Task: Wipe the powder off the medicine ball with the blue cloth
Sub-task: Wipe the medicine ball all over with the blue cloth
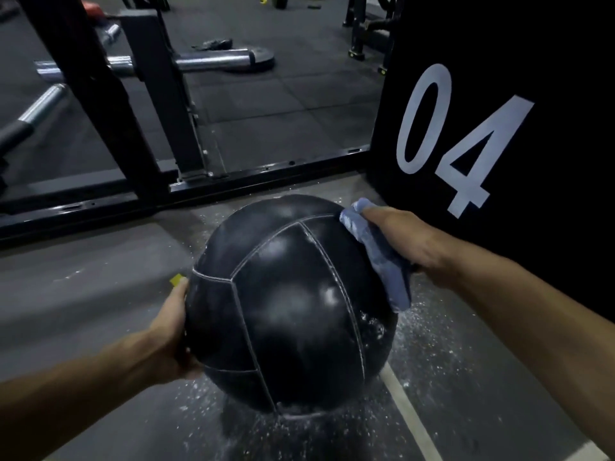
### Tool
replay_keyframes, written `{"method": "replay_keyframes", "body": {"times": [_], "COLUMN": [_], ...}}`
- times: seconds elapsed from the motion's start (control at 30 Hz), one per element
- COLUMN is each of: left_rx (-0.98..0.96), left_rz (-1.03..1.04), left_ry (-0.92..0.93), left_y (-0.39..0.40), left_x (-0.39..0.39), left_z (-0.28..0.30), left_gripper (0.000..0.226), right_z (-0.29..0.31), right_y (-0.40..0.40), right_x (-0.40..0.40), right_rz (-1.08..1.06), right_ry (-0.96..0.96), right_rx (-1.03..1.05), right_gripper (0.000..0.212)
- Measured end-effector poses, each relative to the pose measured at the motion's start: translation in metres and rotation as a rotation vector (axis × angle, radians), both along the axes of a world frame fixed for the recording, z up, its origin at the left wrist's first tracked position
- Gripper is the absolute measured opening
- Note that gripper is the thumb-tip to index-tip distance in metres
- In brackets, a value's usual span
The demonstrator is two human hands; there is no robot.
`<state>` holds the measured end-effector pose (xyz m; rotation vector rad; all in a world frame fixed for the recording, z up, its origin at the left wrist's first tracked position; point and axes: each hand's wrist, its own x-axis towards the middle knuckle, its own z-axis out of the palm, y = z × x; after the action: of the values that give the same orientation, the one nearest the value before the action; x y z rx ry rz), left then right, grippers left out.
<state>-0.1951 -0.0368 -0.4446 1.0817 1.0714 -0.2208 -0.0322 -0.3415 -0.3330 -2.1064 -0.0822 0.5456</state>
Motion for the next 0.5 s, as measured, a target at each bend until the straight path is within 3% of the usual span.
{"method": "replay_keyframes", "body": {"times": [0.1,0.2,0.27,0.4,0.5], "left_rx": [0.057,0.133,0.293,0.789,0.878], "left_rz": [-0.101,-0.272,-0.375,-0.404,-0.409], "left_ry": [0.122,0.115,0.085,-0.314,-0.581], "left_y": [0.014,0.013,0.000,-0.019,-0.031], "left_x": [-0.024,-0.025,-0.013,0.022,0.043], "left_z": [0.016,0.034,0.046,0.057,0.065], "left_gripper": [0.118,0.107,0.099,0.079,0.084], "right_z": [-0.001,-0.011,-0.015,-0.025,-0.028], "right_y": [0.019,0.030,0.031,0.018,0.008], "right_x": [0.002,0.008,0.018,0.034,0.043], "right_rz": [0.033,-0.029,-0.139,-0.296,-0.386], "right_ry": [0.034,-0.014,0.014,0.061,0.070], "right_rx": [-0.093,-0.051,0.026,0.149,0.181], "right_gripper": [0.040,0.049,0.046,0.031,0.030]}}
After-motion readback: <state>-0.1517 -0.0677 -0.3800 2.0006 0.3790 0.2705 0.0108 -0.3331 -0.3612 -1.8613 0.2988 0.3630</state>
